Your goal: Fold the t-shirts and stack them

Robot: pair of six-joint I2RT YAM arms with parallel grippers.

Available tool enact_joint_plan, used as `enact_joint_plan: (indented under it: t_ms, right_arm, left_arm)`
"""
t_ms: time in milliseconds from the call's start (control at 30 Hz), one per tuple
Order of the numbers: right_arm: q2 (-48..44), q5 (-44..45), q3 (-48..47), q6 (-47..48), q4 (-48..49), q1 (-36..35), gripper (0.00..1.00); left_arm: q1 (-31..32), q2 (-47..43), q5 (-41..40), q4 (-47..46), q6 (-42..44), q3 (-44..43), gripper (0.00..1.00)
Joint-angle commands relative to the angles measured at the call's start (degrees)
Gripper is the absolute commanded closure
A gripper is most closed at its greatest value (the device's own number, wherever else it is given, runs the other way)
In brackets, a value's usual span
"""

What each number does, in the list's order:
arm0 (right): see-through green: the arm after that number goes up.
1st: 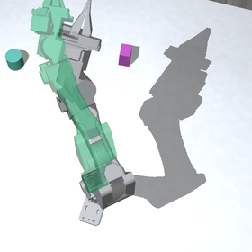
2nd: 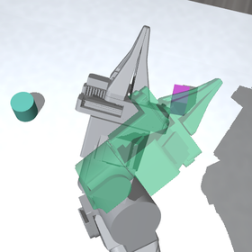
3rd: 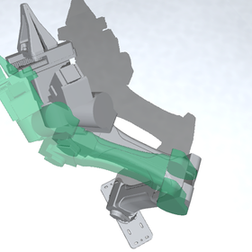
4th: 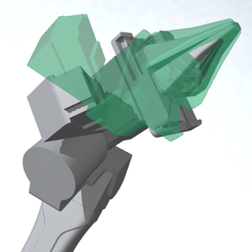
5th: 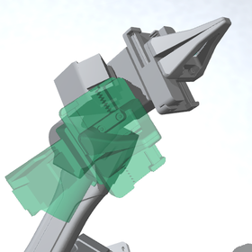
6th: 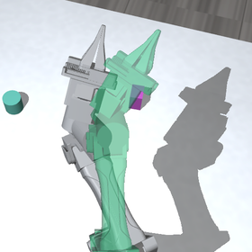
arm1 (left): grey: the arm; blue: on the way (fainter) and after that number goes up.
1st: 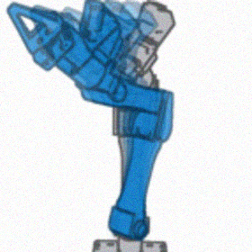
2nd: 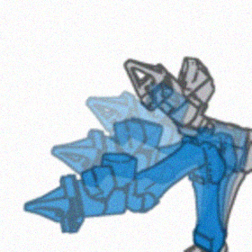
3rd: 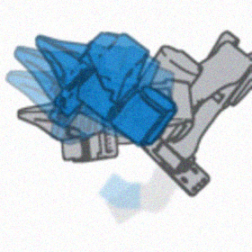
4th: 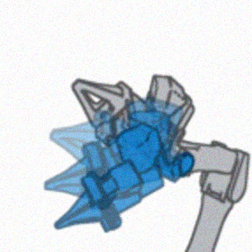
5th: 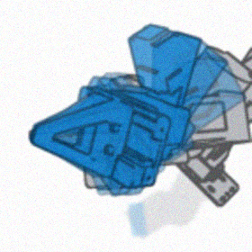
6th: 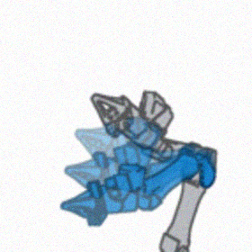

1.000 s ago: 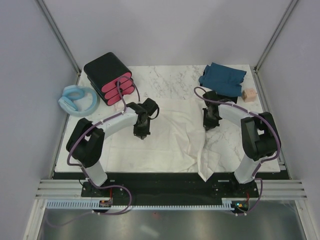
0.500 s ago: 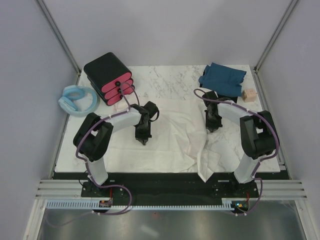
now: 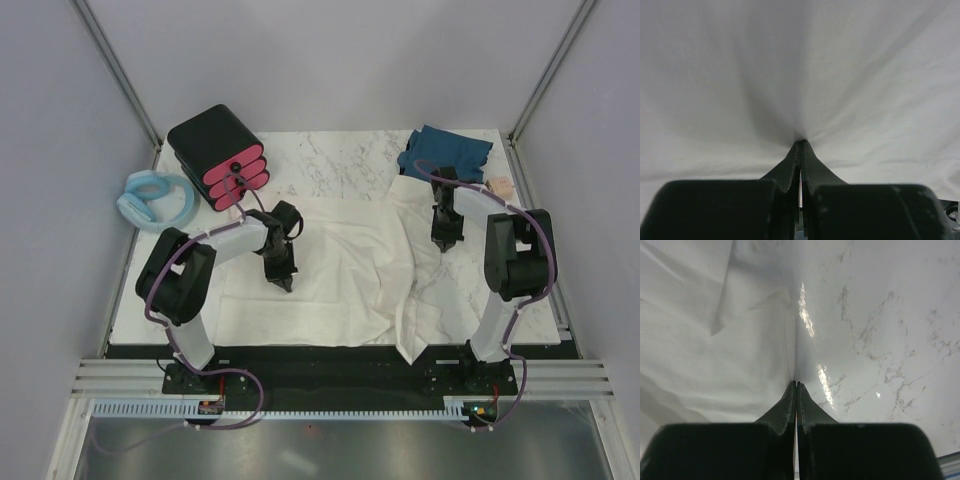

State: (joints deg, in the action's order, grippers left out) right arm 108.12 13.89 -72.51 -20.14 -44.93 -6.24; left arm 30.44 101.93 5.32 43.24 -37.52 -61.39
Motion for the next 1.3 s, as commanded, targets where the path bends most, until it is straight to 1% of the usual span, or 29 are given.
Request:
enact_joint_plan:
  t_ms: [0, 133, 167, 200, 233, 267, 300, 333, 367, 433, 567, 767, 933, 1100, 1200, 1267]
  right_arm:
    - [2.36, 0.79, -6.06, 0.37, 0.19, -0.18, 1.0]
    - [2.63, -2.45, -9.84, 1.42, -0.86, -0.18, 1.0]
    - [1.15, -3.42, -10.1, 1.25, -0.86, -0.09, 0.98]
    - [-2.78, -4.13, -10.02, 0.9, -0.34, -0.17, 0.87]
    - [-4.82, -4.4, -10.11, 0.72, -0.34, -0.09, 0.66]
    - [-7.02, -5.18, -9.93, 0.8, -0.42, -0.17, 0.68]
    - [-10.7, -6.67, -9.76, 0.81, -0.86, -0.26, 0.71]
    - [-12.21, -7.29, -9.32, 0.89, -1.13, -0.26, 0.73]
    - [-13.36, -7.82, -8.53, 0.89, -1.91, -0.44, 0.72]
    - [-15.65, -9.23, -6.78, 1.07, -4.29, -0.7, 0.73]
    - [-19.17, -9.58, 4.8, 1.16, -2.19, -2.72, 0.73]
    - [-18.13, -10.55, 14.66, -0.77, 3.78, -6.41, 0.73]
    - [-16.44, -9.41, 17.14, -2.09, 6.69, -7.82, 0.76]
    - [-15.3, -9.41, 16.18, -1.66, 6.61, -8.53, 0.75]
    - [-16.88, -9.23, 13.46, -1.13, 3.81, -8.53, 0.73]
    - [-18.63, -9.41, 10.03, -0.43, 0.47, -8.53, 0.73]
  left_arm:
    - [-1.43, 4.33, -3.12, -0.01, 1.39, 1.54, 0.98]
    - [-2.31, 4.77, -3.21, 0.7, 2.27, -0.31, 0.98]
    - [-2.31, 4.42, -3.3, 0.96, 2.53, -0.84, 0.98]
    - [-2.31, 4.16, -3.82, 0.97, 2.71, -1.62, 0.98]
    - [-2.31, 3.81, -3.91, 1.05, 2.63, -1.98, 0.98]
    - [-2.31, 2.76, -3.74, 1.05, 2.62, -2.33, 0.98]
    - [-2.31, 2.31, -3.22, 1.05, 2.54, -2.77, 0.96]
    - [-2.31, 1.79, -2.86, 1.14, 2.54, -2.95, 0.93]
    - [-2.31, 0.48, -2.6, 1.14, 2.36, -2.95, 0.88]
    - [-2.22, -0.85, -1.98, 1.32, 2.1, -2.78, 0.84]
    - [-2.14, -3.31, -0.58, 1.32, 2.36, -1.81, 0.84]
    - [-0.82, -3.58, -1.02, 1.14, 2.28, -0.4, 0.84]
    - [0.24, -3.84, -1.37, 0.79, 2.27, 0.56, 0.85]
    - [0.68, -4.98, -1.63, 0.79, 2.54, 1.79, 0.85]
    - [0.77, -6.04, -1.54, 0.88, 2.89, 2.15, 0.85]
    - [0.77, -6.57, -1.11, 0.88, 3.24, 2.32, 0.85]
